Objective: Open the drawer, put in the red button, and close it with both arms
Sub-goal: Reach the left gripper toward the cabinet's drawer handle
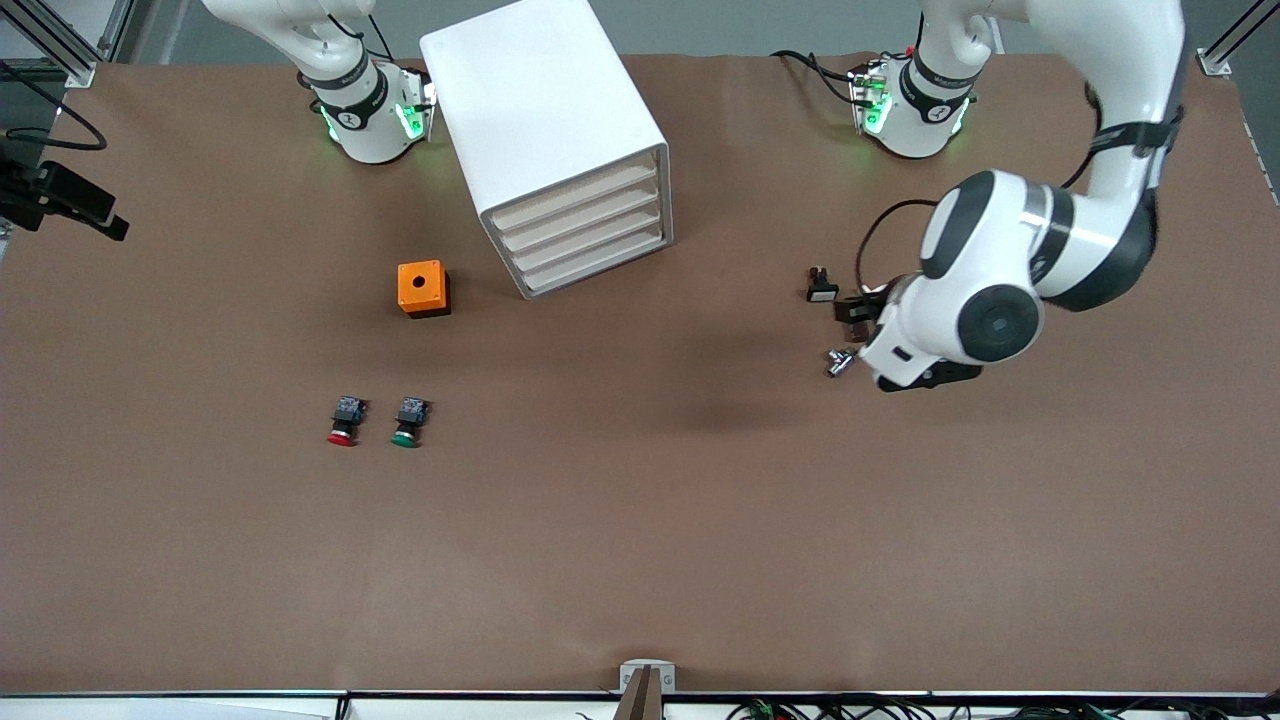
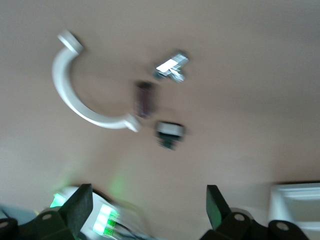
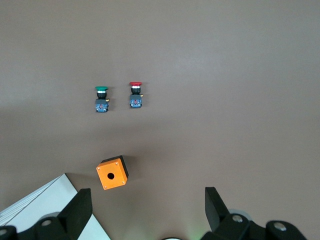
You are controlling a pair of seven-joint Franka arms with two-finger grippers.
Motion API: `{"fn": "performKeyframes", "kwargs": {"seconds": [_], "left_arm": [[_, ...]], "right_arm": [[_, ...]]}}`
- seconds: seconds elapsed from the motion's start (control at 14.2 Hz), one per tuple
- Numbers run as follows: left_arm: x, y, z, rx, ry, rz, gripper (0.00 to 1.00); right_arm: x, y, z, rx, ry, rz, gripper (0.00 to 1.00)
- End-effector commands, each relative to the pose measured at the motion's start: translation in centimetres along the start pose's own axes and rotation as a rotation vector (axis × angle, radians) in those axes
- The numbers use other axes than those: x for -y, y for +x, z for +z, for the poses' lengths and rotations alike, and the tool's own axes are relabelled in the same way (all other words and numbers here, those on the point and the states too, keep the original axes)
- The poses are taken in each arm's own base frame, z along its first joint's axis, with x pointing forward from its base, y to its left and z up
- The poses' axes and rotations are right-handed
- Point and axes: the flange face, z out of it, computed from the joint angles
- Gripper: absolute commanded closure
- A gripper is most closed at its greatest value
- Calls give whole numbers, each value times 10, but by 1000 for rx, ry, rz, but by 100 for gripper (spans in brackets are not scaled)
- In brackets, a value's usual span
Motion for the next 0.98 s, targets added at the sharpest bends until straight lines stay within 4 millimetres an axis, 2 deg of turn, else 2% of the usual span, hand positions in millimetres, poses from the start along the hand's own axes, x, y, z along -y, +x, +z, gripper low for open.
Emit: {"fn": "performKeyframes", "kwargs": {"seconds": [0.0,0.14,0.42,0.49,0.63,0.77,0.84,0.91], "left_arm": [[-53,18,13,147,-77,-153,0],[-86,11,30,215,-93,-237,0],[-128,12,70,368,-84,-497,0],[-137,9,74,403,-79,-581,0],[-156,3,83,458,-48,-746,0],[-173,2,99,506,4,-923,0],[-181,0,105,534,32,-1007,0],[-187,-3,109,576,52,-1082,0]], "right_arm": [[-3,-11,2,-16,12,-9,0],[-2,-10,-1,-19,12,-9,0],[-2,-3,-5,-21,9,3,0],[5,5,11,11,1,-5,0],[10,12,11,-2,-28,-28,0],[24,21,24,19,-34,-52,0],[34,27,38,43,-44,-66,0],[36,40,61,85,-43,-62,0]]}}
